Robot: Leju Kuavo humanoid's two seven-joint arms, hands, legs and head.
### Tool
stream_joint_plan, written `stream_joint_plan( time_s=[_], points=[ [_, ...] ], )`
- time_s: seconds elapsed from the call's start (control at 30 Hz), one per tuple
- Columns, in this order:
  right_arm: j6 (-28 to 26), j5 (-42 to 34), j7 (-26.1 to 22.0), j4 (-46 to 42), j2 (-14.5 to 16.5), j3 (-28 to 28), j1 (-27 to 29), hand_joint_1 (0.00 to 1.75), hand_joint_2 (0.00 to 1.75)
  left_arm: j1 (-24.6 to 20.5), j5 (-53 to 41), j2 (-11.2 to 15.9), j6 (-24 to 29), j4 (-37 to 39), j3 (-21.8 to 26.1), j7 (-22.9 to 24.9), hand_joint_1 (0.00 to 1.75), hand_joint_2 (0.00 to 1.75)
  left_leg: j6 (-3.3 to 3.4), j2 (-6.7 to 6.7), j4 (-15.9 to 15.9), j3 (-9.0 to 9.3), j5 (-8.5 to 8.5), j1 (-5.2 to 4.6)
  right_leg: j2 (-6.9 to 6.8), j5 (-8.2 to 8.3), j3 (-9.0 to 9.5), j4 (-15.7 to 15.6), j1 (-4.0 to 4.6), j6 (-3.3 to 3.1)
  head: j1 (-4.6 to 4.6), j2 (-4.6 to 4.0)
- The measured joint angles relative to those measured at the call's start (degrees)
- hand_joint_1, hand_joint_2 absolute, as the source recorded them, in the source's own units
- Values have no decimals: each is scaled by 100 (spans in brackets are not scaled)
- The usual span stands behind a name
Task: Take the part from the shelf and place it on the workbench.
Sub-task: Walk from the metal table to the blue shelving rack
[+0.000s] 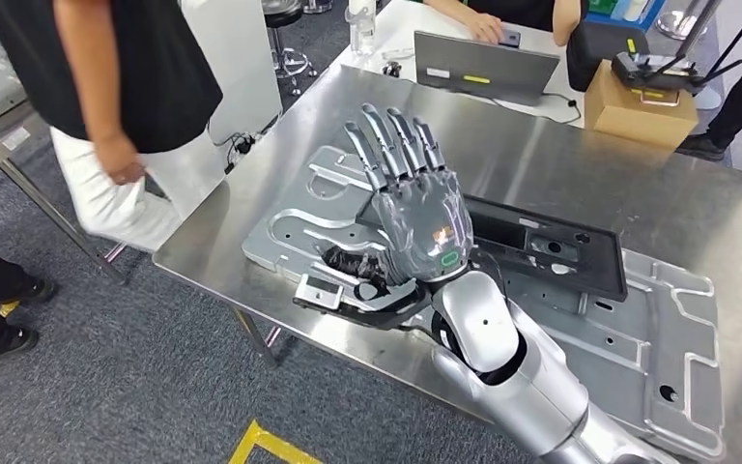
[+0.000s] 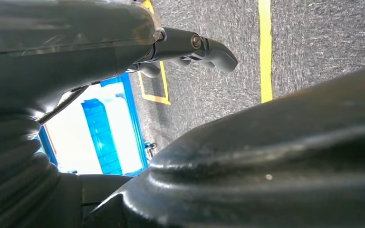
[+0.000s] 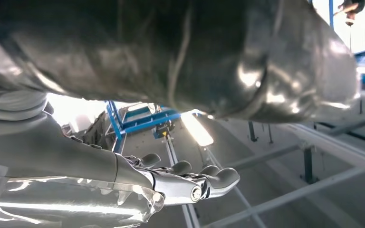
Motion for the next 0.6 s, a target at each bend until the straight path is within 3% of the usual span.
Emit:
stream_joint_plan(
  time_s=[0.1, 0.17, 0.23, 0.3, 0.33, 0.4, 0.47, 0.57, 0.6],
  points=[
    [-7, 8, 33, -57, -51, 25, 67, 0, 0, 2, 13, 4, 2, 0, 0, 15, 0, 0, -117, -7, 15, -29, -8, -12, -10, 115, -49, -30, -25, -96, -1, 0],
    [-26, 8, 79, -65, -74, 28, 123, 0, 0, 5, 27, 8, 2, 0, 0, 16, 0, 0, -181, -14, 363, -133, -355, -15, -28, 218, -123, -70, -58, -171, -9, 0],
    [-56, 6, 110, -66, -110, 29, 198, 0, 0, 1, 46, 8, 2, 0, 0, 1, 0, 0, -231, -21, 1088, -263, -894, -18, -35, 315, -247, -68, -41, -206, -16, 0],
    [-78, 3, 117, -65, -152, 29, 278, 0, 0, -13, 66, 8, 3, 0, 0, 8, 0, 0, -250, -24, 1536, -190, -1174, -22, -36, 415, -390, -50, -23, -201, -15, 0],
    [-84, 2, 117, -66, -169, 29, 303, 0, 0, -11, 73, 8, 3, 1, 0, 29, 0, 0, -251, -24, 1433, -12, -1154, -17, -32, 467, -464, -37, -21, -191, -15, 0],
    [-94, 1, 121, -77, -195, 29, 321, 0, 0, 6, 86, 7, 5, 2, 0, 76, 0, 0, -262, -28, 648, 543, -937, 11, -20, 569, -606, 0, -22, -153, -16, 0],
    [-104, 1, 133, -94, -218, 29, 319, 0, 0, 28, 92, 4, 7, 2, 0, 100, 0, 0, -237, -50, -53, 887, -793, 16, -16, 676, -726, 33, -1, -94, -17, 0],
    [-110, -3, 142, -99, -255, 31, 346, 0, 0, 31, 97, 2, 10, 2, 0, 99, 0, 0, -80, -71, -156, 796, -685, -10, -24, 866, -832, -16, 18, -10, -13, 0],
    [-113, -8, 143, -102, -273, 31, 365, 0, 0, 30, 99, 0, 11, 2, 0, 97, 0, 0, -29, -58, -157, 739, -616, -9, -20, 852, -865, -17, 8, 22, -11, 0]
  ],
)
